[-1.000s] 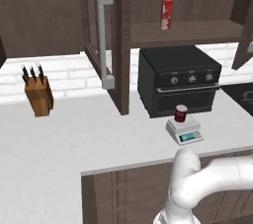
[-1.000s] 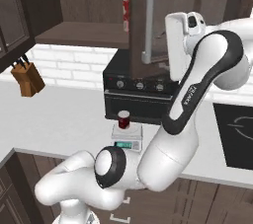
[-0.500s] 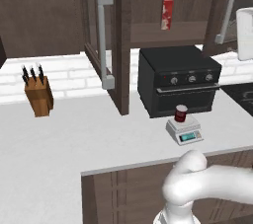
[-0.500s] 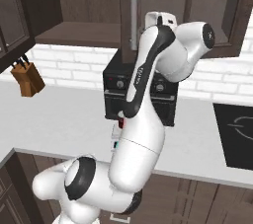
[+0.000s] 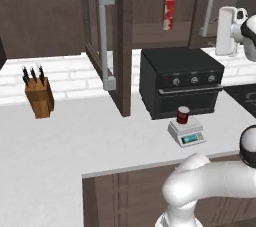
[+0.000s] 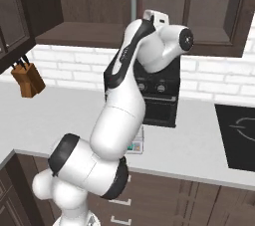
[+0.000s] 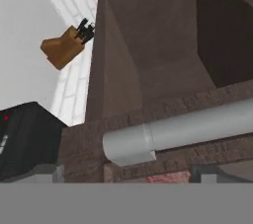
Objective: Pick the canned food and place it on the digital scale for weighing, and close the cabinet.
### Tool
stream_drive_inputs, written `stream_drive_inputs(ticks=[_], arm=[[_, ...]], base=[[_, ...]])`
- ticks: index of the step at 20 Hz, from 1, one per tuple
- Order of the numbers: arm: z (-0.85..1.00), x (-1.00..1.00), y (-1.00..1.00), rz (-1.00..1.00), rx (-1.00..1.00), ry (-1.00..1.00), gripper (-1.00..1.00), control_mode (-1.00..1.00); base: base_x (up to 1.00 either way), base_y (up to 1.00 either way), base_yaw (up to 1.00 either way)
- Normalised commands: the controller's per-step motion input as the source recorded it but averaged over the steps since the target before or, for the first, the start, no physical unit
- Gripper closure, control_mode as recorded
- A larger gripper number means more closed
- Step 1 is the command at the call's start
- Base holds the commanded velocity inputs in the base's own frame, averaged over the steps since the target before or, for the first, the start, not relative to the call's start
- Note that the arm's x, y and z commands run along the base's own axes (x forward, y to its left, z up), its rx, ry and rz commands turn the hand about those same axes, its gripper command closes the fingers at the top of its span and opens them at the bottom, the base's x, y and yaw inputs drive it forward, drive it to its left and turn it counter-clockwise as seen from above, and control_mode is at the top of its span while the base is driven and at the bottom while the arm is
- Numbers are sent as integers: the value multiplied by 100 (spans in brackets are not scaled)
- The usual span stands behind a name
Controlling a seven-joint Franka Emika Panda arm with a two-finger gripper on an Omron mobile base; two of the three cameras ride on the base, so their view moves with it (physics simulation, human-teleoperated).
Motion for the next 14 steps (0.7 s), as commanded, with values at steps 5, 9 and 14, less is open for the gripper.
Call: stream_drive_inputs(ticks=[5, 9, 14], arm=[[0, 100, -37, 0, 0, 1, -100, -100], [-9, 95, -34, 0, 0, -1, -100, -100], [-10, -62, -69, 0, 4, -30, -100, -100]], base=[[0, 0, 0], [0, 0, 0], [0, 0, 0]])
